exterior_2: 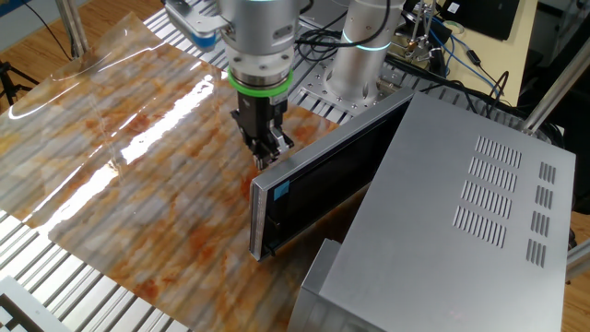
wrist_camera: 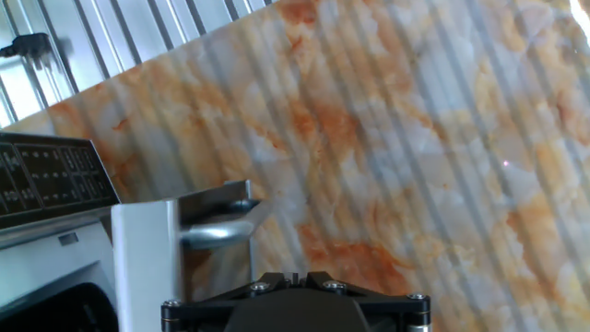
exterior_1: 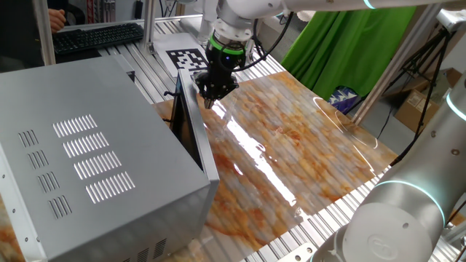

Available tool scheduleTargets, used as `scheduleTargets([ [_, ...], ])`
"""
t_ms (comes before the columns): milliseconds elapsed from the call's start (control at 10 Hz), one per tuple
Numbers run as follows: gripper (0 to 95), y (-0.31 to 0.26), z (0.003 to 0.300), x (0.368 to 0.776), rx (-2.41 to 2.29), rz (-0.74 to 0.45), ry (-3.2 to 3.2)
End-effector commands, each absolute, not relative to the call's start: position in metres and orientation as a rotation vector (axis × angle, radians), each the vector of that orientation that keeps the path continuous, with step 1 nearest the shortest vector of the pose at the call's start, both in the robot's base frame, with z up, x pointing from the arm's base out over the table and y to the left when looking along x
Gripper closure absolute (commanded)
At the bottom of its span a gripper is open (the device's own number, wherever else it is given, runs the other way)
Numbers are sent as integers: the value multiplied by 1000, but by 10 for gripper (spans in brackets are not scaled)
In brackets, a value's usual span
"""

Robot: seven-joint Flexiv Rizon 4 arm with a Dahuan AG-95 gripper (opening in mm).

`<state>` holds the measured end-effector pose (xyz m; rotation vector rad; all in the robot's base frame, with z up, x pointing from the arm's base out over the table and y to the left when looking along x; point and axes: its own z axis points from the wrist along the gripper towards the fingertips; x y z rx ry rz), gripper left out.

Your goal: Close the microwave door

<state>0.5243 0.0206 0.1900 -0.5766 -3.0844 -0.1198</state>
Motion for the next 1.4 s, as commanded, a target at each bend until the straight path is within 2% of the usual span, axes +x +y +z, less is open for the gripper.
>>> scheduleTargets([
  [100,950,24,190,525,-582,-125,-3082],
  [1400,950,67,188,525,-647,-125,-3069],
])
